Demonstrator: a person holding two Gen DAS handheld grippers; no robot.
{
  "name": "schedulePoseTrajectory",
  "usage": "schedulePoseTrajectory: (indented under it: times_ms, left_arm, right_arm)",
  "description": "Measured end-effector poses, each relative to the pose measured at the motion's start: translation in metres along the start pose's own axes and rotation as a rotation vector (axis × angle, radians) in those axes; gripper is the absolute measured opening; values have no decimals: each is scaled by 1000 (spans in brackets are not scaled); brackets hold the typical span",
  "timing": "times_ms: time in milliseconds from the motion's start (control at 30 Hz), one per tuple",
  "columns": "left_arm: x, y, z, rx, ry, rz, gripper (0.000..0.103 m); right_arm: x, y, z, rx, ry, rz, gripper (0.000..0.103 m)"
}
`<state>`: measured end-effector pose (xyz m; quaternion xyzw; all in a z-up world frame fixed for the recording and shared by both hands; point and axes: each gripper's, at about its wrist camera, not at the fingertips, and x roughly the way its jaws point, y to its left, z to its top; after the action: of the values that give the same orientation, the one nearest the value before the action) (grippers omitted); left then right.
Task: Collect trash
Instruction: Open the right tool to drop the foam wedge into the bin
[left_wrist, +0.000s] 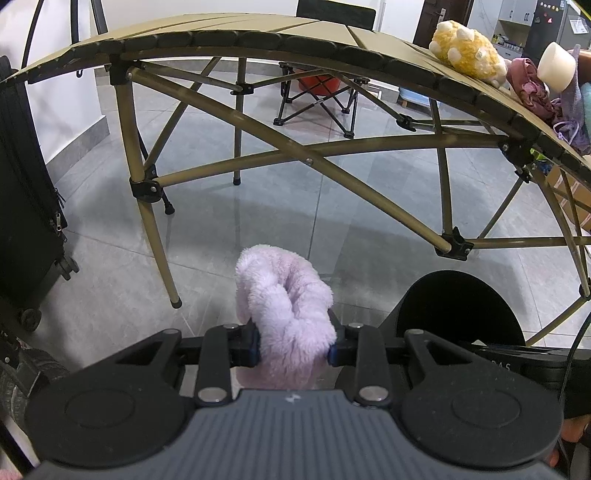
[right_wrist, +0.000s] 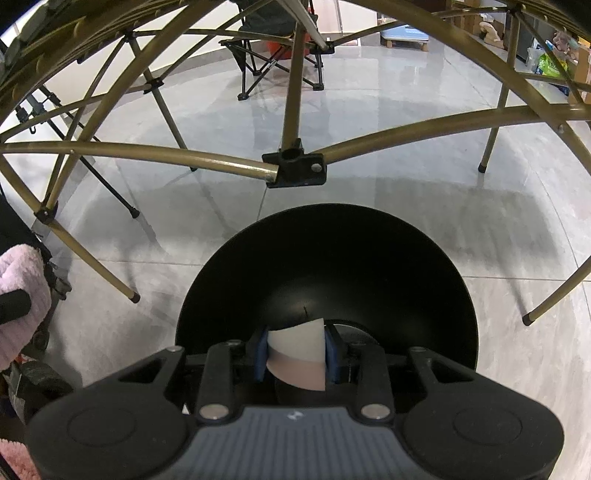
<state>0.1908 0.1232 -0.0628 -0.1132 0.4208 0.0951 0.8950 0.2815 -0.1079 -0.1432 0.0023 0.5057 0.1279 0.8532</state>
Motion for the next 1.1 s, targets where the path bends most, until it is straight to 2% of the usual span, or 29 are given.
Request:
schedulePoseTrajectory:
  times_ms: [67, 133, 200, 267, 567, 1100]
  left_arm:
    - [0, 0, 0, 0, 0, -1, 31]
    - [-1, -1, 0, 1, -2, -3, 31]
    - [-3, -1, 0, 3, -5, -8, 31]
    - [-4, -3, 1, 7, -9, -10, 31]
    - [-8, -14, -1, 30, -21, -17, 31]
    - [-26, -56, 2, 87, -60, -80, 31]
  right_arm:
    - [0, 0, 0, 3, 2, -4, 38]
    - [-1, 0, 1, 8, 5, -10, 56]
    - [-2, 0, 0, 5, -2, -32, 93]
    - [-3, -1, 0, -1, -1, -39, 103]
    - [-17, -5, -3, -16, -23, -50, 103]
    - [-65, -18, -12, -6, -129, -72, 103]
